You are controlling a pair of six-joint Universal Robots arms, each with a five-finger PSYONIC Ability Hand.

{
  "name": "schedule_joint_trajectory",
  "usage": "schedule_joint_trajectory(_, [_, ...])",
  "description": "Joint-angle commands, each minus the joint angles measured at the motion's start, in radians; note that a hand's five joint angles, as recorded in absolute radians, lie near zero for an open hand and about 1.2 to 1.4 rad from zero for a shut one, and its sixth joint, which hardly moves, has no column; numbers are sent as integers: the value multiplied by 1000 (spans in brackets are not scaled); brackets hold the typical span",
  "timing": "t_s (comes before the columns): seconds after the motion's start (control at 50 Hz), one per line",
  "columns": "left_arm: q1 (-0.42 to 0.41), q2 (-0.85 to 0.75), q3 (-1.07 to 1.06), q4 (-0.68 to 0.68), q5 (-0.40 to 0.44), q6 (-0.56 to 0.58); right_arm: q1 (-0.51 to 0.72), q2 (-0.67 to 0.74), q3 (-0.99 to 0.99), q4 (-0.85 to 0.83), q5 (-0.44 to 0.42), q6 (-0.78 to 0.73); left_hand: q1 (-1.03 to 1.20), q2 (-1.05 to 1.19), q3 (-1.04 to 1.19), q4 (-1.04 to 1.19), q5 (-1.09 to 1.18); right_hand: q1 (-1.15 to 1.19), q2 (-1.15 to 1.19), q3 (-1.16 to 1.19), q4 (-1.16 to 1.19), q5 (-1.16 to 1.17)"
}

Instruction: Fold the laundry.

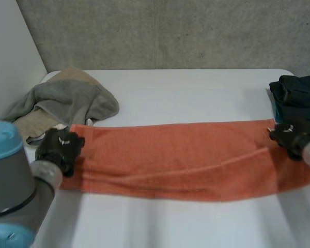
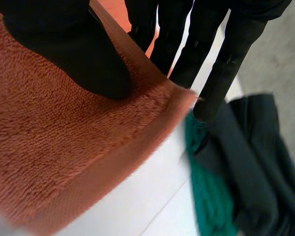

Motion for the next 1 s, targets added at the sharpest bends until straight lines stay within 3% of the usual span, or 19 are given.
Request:
schedule_joint_trajectory(0.02, [-1, -157, 136, 104, -106, -3, 78, 186, -155, -193, 35, 5, 255, 196, 201, 192, 235, 295, 215, 203, 196, 187])
schedule_joint_trajectory(0.34, [-41, -416, 418, 184, -202, -1, 129, 445, -451, -319, 80, 8, 255, 196, 201, 192, 235, 295, 215, 203, 196, 187])
schedule_joint_trajectory(0.36, [-45, -427, 430, 184, -203, -1, 130, 454, -459, -330, 85, 10, 49, -10, -5, -14, 29, 295, 215, 203, 196, 187])
schedule_joint_trajectory(0.38, [-48, -435, 441, 184, -205, -1, 132, 465, -466, -351, 97, 17, -212, -271, -266, -275, -232, -213, -293, -305, -312, -321])
schedule_joint_trajectory(0.4, [-55, -444, 450, 181, -208, 2, 133, 470, -470, -359, 104, 24, -708, -767, -762, -772, -728, -657, -737, -749, -756, -765])
schedule_joint_trajectory(0.42, [-59, -444, 451, 182, -208, 3, 136, 471, -470, -365, 114, 33, -856, -915, -910, -919, -876, -927, -1007, -1019, -1026, -1035])
schedule_joint_trajectory(0.46, [-64, -444, 452, 182, -208, 0, 142, 470, -471, -373, 149, 57, -963, -1022, -1017, -1026, -983, -927, -1007, -1019, -1026, -1035])
schedule_joint_trajectory(0.54, [-73, -430, 444, 182, -194, 3, 150, 430, -442, -362, 203, 132, -967, -1026, -1021, -1030, -987, -927, -1007, -1019, -1026, -1035])
schedule_joint_trajectory(0.62, [-65, -360, 421, 173, -188, 12, 143, 341, -373, -328, 206, 218, -967, -1026, -1021, -1030, -987, -927, -1007, -1019, -1026, -1035])
schedule_joint_trajectory(0.68, [-44, -299, 382, 167, -145, 14, 141, 268, -316, -273, 194, 270, -967, -1026, -1021, -1030, -987, -927, -1007, -1019, -1026, -1035])
schedule_joint_trajectory(0.86, [69, -196, 224, 118, 218, 19, 115, 143, -174, -126, 77, 314, -946, -1005, -1000, -1009, -966, -927, -1007, -1019, -1026, -1035])
schedule_joint_trajectory(0.94, [91, -203, 193, 113, 291, 19, 109, 132, -121, -118, 45, 317, -937, -996, -991, -1000, -957, -927, -1007, -1019, -1026, -1035])
schedule_joint_trajectory(1.0, [91, -214, 194, 119, 294, 20, 109, 129, -92, -118, 39, 317, -916, -975, -970, -979, -936, -927, -1007, -1019, -1026, -1035])
